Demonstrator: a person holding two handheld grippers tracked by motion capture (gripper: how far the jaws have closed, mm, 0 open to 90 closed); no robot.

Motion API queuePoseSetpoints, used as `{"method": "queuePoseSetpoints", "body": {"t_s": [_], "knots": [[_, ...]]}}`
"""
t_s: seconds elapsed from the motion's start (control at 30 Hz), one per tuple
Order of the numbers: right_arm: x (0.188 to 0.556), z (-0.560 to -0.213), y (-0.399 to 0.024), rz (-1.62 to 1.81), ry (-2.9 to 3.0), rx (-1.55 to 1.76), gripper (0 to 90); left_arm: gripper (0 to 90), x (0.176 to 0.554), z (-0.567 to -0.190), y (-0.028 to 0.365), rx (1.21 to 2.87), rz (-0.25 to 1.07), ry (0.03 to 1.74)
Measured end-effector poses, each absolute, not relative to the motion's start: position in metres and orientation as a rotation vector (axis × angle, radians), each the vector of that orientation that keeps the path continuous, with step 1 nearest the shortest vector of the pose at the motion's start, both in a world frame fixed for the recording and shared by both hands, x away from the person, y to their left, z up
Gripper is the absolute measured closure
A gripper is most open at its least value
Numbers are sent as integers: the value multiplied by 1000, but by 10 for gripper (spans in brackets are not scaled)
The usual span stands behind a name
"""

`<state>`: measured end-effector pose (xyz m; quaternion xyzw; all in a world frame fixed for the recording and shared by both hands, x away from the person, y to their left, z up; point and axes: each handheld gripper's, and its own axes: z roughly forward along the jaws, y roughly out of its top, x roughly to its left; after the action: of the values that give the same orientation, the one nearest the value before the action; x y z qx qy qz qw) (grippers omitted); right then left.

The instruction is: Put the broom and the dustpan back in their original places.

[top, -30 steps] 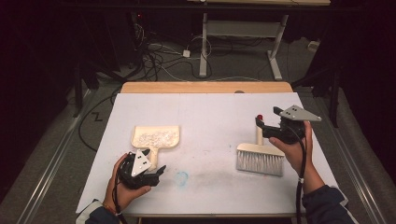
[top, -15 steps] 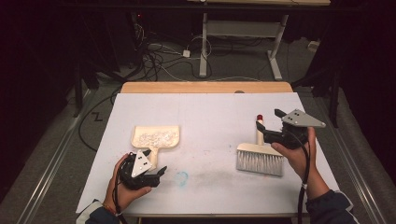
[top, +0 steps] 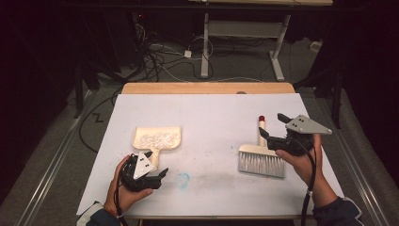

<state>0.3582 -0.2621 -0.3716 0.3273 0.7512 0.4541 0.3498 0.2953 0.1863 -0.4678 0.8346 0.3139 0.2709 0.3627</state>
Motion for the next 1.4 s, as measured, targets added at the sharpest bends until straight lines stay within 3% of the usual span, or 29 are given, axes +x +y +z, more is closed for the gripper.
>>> {"method": "queuePoseSetpoints", "body": {"t_s": [1.4], "knots": [[317,-377,-279,1125,1987,756,230,208,294,-469,183,2176,685,799]]}}
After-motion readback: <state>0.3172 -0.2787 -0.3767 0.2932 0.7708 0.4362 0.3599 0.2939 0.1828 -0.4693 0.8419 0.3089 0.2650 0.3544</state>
